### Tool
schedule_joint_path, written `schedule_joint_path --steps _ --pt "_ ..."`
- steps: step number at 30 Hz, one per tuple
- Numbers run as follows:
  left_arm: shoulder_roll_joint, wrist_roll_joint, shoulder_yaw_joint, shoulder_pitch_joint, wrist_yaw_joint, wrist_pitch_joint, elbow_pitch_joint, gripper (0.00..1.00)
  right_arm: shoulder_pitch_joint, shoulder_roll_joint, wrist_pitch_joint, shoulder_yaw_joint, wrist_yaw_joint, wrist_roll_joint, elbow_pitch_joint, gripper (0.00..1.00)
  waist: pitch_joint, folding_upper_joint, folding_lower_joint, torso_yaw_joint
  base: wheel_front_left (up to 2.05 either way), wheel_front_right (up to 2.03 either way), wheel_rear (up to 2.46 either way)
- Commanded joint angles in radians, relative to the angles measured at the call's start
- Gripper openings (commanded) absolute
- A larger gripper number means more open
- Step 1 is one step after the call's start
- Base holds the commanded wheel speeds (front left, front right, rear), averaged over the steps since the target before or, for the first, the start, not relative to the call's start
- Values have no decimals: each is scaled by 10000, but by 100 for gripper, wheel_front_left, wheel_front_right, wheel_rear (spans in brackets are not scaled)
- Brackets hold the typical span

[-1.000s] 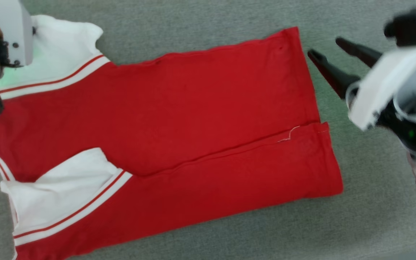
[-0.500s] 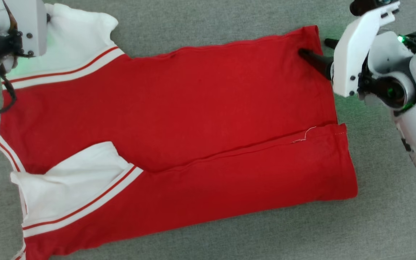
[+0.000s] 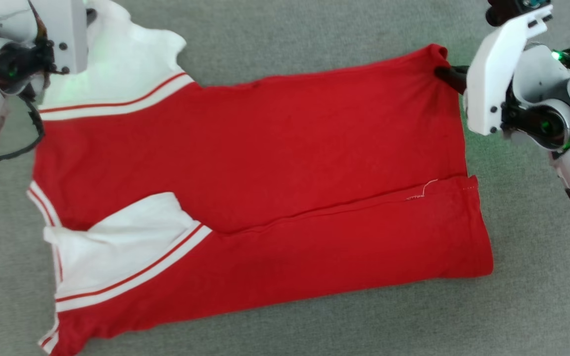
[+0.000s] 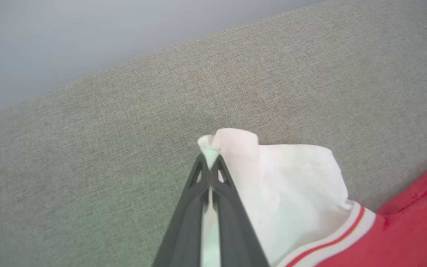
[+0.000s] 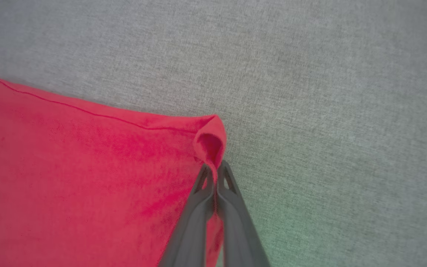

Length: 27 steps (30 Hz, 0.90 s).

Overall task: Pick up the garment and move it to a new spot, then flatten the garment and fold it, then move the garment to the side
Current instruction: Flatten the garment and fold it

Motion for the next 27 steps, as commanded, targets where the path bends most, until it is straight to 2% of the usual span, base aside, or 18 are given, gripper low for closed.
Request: schedule_joint_path --steps 1,10,17,22,27 --pt "58 -80 -68 65 -29 49 -133 0 153 -225 -177 215 -10 111 -44 0 -399 0 0 263 0 0 0" --pt "428 -332 -316 335 -24 -55 -968 0 761 -1123 -808 870 -10 650 -560 0 -1402 0 0 753 0 0 0" --pt "1216 -548 -522 1065 22 86 -2331 0 1723 -2108 -1262 1134 -10 1091 -1477 0 -2346 0 0 1165 0 0 0" --pt "2049 -743 -704 2043 679 327 -4099 0 2778 -2666 -1441 1168 -10 1321 -2209 0 -2894 0 0 1345 0 0 0" --pt "2975 -1113 -963 3430 1827 640 -6416 0 4005 -3059 -1638 1005 -10 1539 -2929 0 -3228 0 0 1449 0 0 0"
